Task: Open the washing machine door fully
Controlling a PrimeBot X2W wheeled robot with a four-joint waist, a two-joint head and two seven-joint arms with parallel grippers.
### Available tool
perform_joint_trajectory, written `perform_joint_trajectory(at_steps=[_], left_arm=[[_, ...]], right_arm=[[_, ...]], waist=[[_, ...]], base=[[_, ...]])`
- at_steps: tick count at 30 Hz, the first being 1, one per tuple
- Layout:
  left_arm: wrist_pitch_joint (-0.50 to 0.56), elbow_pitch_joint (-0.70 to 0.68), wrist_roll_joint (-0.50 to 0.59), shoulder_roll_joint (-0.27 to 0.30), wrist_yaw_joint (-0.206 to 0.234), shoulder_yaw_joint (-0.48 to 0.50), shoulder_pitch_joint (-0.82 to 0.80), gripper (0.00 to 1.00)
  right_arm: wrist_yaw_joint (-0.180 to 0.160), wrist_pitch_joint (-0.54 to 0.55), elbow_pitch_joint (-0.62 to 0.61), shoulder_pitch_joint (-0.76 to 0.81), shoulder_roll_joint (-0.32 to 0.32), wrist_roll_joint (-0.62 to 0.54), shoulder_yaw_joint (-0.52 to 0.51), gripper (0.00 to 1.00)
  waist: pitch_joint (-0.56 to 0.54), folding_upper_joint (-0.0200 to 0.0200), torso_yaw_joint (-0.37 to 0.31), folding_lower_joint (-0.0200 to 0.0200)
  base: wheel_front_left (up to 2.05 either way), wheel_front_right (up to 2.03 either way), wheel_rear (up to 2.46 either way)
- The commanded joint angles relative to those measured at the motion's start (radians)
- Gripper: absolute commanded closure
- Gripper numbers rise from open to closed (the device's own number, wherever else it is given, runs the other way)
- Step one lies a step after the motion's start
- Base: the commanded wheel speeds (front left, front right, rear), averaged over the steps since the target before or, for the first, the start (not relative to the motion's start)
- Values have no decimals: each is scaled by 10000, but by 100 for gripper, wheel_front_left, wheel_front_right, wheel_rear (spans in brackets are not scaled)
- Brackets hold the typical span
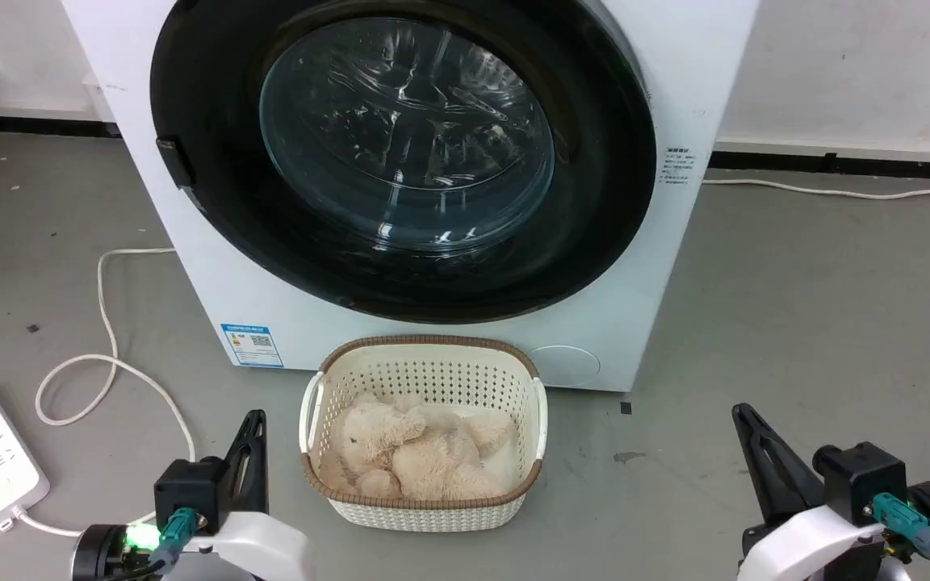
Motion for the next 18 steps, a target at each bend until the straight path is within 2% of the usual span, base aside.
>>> perform_joint_trajectory(at_steps=[1, 18], left_arm=[[3, -35, 89, 6, -43, -3, -155, 100], [3, -35, 89, 6, -43, -3, -155, 100]], right_arm=[[-11, 14, 24, -114, 51, -76, -7, 100], [-11, 14, 24, -114, 51, -76, -7, 100]], waist=[[0, 0, 0, 0], [0, 0, 0, 0]], base=[[0, 0, 0], [0, 0, 0]])
